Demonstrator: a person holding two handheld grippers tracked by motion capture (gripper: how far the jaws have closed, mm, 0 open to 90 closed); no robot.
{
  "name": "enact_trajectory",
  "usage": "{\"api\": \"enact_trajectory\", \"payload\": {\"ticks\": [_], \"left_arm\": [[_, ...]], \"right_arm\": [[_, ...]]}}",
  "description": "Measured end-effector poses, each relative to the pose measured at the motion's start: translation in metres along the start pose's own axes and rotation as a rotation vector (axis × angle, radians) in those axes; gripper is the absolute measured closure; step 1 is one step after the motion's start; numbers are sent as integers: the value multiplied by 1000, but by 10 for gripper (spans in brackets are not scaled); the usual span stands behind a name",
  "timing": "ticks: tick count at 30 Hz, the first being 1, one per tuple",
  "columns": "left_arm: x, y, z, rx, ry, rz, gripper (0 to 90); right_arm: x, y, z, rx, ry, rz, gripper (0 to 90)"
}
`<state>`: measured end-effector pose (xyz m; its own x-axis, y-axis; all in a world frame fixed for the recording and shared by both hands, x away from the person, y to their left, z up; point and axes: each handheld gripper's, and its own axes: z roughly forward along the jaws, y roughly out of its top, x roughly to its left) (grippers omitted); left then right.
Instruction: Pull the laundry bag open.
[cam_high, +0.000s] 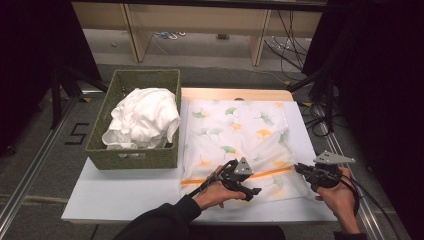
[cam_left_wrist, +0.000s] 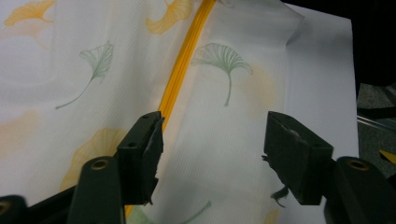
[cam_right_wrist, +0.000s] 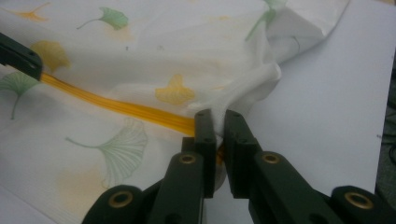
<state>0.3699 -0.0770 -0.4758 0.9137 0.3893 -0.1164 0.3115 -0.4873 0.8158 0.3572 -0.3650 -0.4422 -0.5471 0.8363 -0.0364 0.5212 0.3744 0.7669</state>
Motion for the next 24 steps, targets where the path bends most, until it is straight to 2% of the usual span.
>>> {"api": "enact_trajectory", "payload": {"ticks": [1, 2, 3, 4, 5, 7, 8, 10, 11, 13, 14, 15, 16, 17, 20, 22, 23, 24], "left_arm": [[0, 2, 3, 0, 1, -14, 409], [0, 2, 3, 0, 1, -14, 434], [-1, 5, 9, -16, -19, -22, 459], [-1, 5, 9, -16, -19, -22, 487], [-3, 8, 16, -16, -28, -9, 514], [-4, 11, 23, -10, -34, -1, 524], [-4, 13, 27, -6, -33, -3, 535], [-2, 16, 32, -11, -29, -3, 541], [-1, 18, 36, -22, -27, -23, 559], [1, 20, 39, -31, -31, -27, 567], [2, 23, 43, -35, -33, -48, 567], [2, 25, 45, -39, -38, -44, 587], [1, 28, 51, -54, -37, -49, 601], [2, 29, 54, -41, -41, -38, 601], [3, 33, 62, -26, -47, -60, 610], [4, 34, 63, -34, -56, -63, 625], [5, 35, 65, -43, -59, -82, 625], [5, 35, 67, -45, -50, -77, 630]], "right_arm": [[5, 2, -1, -9, -2, -1, 856], [9, 6, -4, -16, -18, -55, 856], [14, 9, -5, -6, -18, -61, 856], [14, 9, -5, -6, -18, -61, 856], [18, 14, -4, -12, -28, -107, 856], [18, 14, -1, -3, -28, -120, 856], [19, 12, 0, -3, -22, -100, 856], [20, 12, -1, 3, -17, -95, 856], [19, 12, -1, -2, -21, -102, 856], [20, 13, -2, -1, -16, -94, 856], [20, 14, -3, -10, -16, -111, 856], [20, 15, -3, -11, -2, -113, 856], [22, 16, -5, -22, -10, -122, 856], [23, 17, -6, -22, -3, -118, 856], [27, 19, -7, -26, 25, -124, 857], [28, 19, -8, -27, 28, -128, 857], [29, 19, -8, -27, 33, -125, 857], [32, 20, -7, -26, 63, -129, 856]]}}
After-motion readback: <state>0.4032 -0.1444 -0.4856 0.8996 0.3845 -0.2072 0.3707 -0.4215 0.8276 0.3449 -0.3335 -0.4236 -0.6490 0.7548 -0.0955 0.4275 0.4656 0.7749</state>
